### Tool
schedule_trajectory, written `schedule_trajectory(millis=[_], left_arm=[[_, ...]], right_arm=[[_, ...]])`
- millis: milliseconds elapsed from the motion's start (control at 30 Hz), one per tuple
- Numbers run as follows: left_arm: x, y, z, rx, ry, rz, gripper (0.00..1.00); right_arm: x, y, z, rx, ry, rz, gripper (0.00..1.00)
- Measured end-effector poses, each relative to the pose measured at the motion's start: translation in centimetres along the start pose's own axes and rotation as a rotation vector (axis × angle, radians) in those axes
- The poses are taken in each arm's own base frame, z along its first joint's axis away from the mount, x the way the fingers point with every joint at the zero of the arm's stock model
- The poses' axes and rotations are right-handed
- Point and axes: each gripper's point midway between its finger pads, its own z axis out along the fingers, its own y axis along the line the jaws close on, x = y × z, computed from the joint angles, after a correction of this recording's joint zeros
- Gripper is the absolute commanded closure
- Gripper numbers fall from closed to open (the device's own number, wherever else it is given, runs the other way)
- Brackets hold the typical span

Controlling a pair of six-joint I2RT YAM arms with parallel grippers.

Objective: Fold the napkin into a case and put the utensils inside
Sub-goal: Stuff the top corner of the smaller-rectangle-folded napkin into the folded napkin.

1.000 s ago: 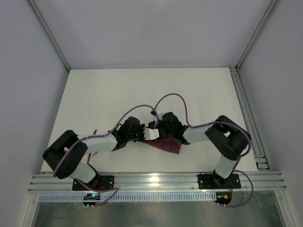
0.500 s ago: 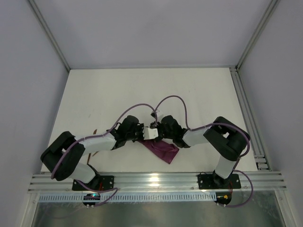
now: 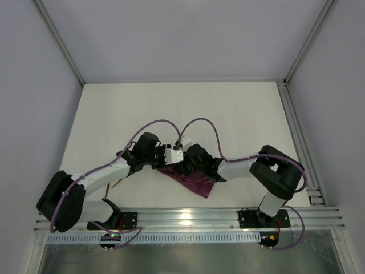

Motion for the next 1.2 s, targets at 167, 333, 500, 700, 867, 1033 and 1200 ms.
schedule_trajectory(millis=[167, 333, 500, 700, 867, 1033, 1200], left_arm=[[-3.0, 4.3, -5.0, 0.01, -0.057, -0.144, 0.46], [-3.3, 3.4, -8.1, 0.082, -0.026, -0.228, 0.6], [0.4, 1.9, -8.6, 0.105, 0.111, -0.425, 0.51], [1.9, 2.6, -7.0, 0.14, 0.158, -0.684, 0.53], [1.6, 1.5, -4.3, 0.271, 0.158, -0.813, 0.56], [3.1, 0.6, -3.6, 0.218, 0.098, -0.665, 0.55], [3.1, -0.7, -3.8, 0.18, -0.04, -0.445, 0.43]], right_arm=[[0.0, -0.7, 0.0, 0.056, 0.002, -0.031, 0.97], [-0.2, -1.2, -0.5, 0.119, -0.002, -0.094, 0.97], [-0.5, -0.1, -0.6, 0.168, 0.005, -0.209, 0.97], [-1.2, 2.2, 0.4, 0.219, 0.003, -0.365, 0.97], [0.2, 1.8, 0.7, 0.24, 0.034, -0.417, 0.97], [1.1, 1.4, 0.7, 0.198, 0.013, -0.409, 0.97], [1.6, 1.7, 0.2, 0.104, -0.019, -0.387, 0.97]])
